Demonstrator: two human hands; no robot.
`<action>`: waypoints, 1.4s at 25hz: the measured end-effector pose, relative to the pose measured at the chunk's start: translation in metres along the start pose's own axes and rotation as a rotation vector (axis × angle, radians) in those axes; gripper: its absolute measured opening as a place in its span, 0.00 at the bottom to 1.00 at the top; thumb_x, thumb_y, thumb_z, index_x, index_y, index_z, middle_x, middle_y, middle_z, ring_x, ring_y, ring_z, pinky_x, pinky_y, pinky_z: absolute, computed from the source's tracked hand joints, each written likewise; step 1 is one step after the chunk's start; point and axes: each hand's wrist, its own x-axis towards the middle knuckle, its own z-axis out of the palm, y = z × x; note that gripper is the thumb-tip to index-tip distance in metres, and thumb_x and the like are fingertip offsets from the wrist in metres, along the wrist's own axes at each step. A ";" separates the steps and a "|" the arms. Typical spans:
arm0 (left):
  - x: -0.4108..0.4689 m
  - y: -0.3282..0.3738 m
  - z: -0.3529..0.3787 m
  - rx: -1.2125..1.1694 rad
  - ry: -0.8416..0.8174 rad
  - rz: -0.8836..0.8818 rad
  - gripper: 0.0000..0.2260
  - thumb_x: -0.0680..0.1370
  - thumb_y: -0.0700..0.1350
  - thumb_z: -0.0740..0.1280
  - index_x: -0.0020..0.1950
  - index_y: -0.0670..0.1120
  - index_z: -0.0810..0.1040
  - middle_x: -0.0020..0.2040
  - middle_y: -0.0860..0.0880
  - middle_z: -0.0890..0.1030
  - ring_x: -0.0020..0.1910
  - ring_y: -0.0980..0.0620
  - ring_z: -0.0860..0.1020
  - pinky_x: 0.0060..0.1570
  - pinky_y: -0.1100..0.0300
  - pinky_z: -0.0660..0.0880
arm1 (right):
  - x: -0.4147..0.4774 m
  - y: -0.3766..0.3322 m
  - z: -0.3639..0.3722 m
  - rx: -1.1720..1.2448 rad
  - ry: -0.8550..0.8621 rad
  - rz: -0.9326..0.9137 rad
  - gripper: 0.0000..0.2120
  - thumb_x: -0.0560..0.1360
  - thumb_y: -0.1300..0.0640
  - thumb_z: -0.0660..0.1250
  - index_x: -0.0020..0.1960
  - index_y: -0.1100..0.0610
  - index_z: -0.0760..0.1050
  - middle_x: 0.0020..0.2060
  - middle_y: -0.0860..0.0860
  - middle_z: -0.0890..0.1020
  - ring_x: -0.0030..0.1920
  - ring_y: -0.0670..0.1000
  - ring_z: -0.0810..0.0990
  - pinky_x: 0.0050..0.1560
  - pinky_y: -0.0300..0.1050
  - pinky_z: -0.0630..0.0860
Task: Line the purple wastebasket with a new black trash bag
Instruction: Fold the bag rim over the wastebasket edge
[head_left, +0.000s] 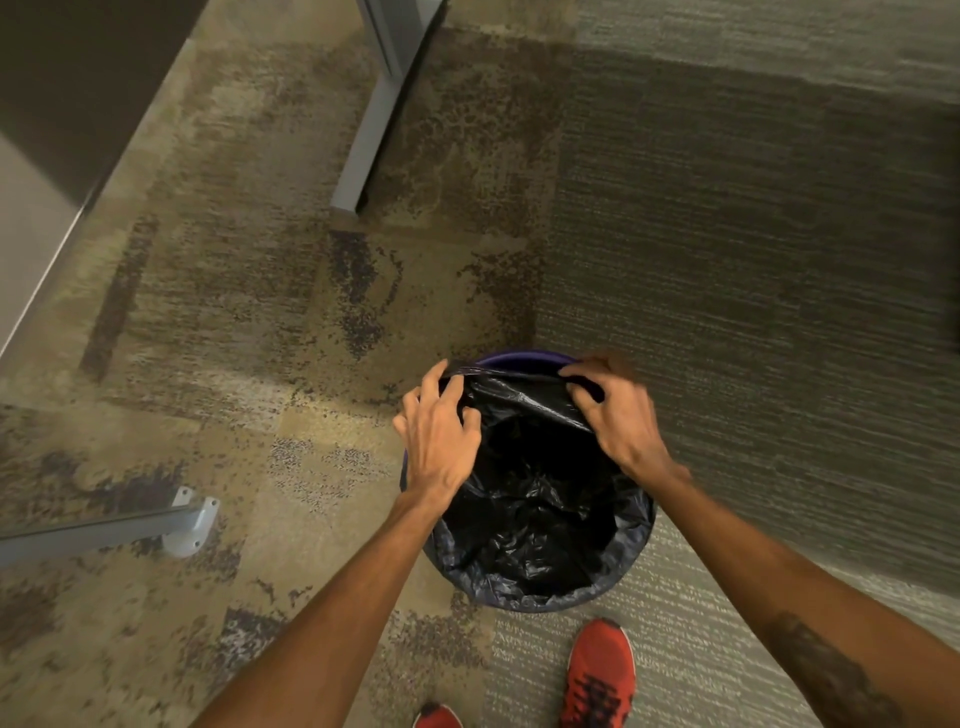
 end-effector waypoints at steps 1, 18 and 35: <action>0.000 0.000 -0.001 -0.001 0.000 0.007 0.19 0.78 0.45 0.64 0.70 0.48 0.73 0.80 0.50 0.61 0.71 0.42 0.66 0.64 0.40 0.65 | -0.001 0.001 0.000 -0.021 -0.024 -0.016 0.12 0.78 0.54 0.67 0.61 0.51 0.81 0.63 0.51 0.76 0.61 0.52 0.77 0.57 0.43 0.73; 0.004 0.003 0.001 -0.072 0.041 -0.011 0.21 0.79 0.38 0.61 0.72 0.43 0.73 0.73 0.40 0.69 0.68 0.42 0.66 0.68 0.50 0.68 | 0.029 0.012 -0.004 0.089 0.120 0.042 0.05 0.78 0.58 0.66 0.49 0.56 0.81 0.46 0.49 0.83 0.45 0.46 0.77 0.44 0.34 0.68; 0.048 -0.005 -0.009 -0.496 -0.223 -0.358 0.14 0.83 0.57 0.51 0.45 0.52 0.70 0.44 0.54 0.71 0.42 0.54 0.70 0.43 0.55 0.65 | 0.062 0.027 -0.017 0.742 -0.350 0.758 0.06 0.77 0.58 0.69 0.47 0.60 0.83 0.45 0.60 0.86 0.43 0.57 0.85 0.50 0.54 0.82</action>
